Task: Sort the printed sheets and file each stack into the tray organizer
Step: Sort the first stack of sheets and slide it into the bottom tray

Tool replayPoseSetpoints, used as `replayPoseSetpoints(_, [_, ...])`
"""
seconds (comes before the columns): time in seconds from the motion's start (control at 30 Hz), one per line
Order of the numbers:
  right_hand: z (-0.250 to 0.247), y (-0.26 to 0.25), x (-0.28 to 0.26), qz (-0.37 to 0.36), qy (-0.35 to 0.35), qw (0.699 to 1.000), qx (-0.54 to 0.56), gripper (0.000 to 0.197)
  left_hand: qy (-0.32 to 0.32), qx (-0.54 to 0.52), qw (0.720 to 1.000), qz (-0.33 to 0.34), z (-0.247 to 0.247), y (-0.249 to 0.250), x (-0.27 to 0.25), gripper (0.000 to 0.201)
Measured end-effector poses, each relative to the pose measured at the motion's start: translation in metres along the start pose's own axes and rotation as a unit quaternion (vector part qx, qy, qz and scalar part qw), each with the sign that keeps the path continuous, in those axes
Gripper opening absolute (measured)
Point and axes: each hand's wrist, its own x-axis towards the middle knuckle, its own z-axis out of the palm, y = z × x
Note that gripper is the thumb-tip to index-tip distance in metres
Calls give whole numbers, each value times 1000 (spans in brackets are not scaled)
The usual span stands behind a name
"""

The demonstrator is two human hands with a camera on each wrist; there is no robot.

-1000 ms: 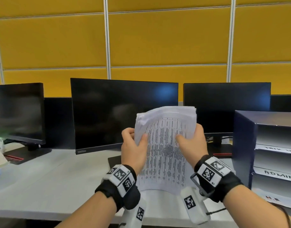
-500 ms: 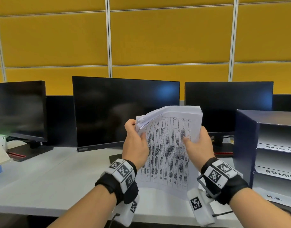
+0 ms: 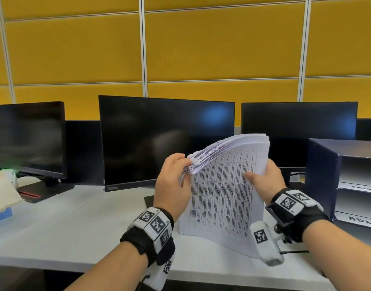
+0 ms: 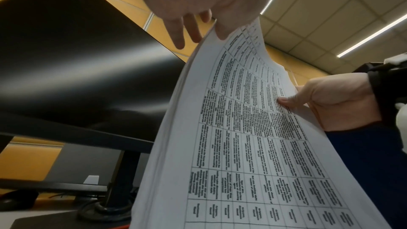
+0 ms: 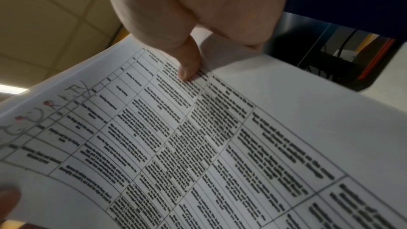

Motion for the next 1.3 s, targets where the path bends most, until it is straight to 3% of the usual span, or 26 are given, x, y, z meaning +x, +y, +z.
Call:
replayPoseSetpoints(0.1, [0, 3, 1, 2, 0, 1000, -2, 46, 9, -1, 1000, 21, -1, -3, -2, 27])
replayPoseSetpoints(0.27, [0, 3, 2, -5, -2, 1000, -1, 45, 22, -23, 999, -7, 1, -5, -2, 26])
replayPoseSetpoints(0.33, [-1, 3, 1, -13, -15, 1000, 2, 45, -8, -73, 994, -82, -2, 0, 2, 35])
replayPoseSetpoints(0.43, [-4, 2, -1, -25, -51, 998, 16, 44, -53, -150, 958, -240, -2, -1, 8, 60])
replayPoseSetpoints(0.5, [-6, 0, -2, -23, -69, 997, 33, 43, -62, -167, 945, -273, -2, -6, 11, 64])
replayPoseSetpoints(0.6, [-9, -2, -4, -19, -86, 995, 39, 43, -94, -210, 931, -282, -4, -7, 13, 57])
replayPoseSetpoints(0.7, [-9, -5, -7, -19, -79, 996, 40, 44, -114, -214, 923, -298, -4, -3, 17, 32])
replayPoseSetpoints(0.8, [-1, -15, -16, -47, -50, 997, 27, 42, -75, -198, 932, -295, -2, 6, 21, 14])
replayPoseSetpoints(0.93, [20, -28, -33, -94, -22, 995, 3, 38, -5, -170, 938, -303, 3, 18, 23, 15])
replayPoseSetpoints(1.17, [27, 2, -53, -53, -71, 996, -29, 54, -51, -220, 886, -405, 4, 17, 6, 24])
replayPoseSetpoints(1.3, [23, 1, -53, -46, -45, 998, 6, 49, -43, -201, 899, -387, 3, 20, 9, 23])
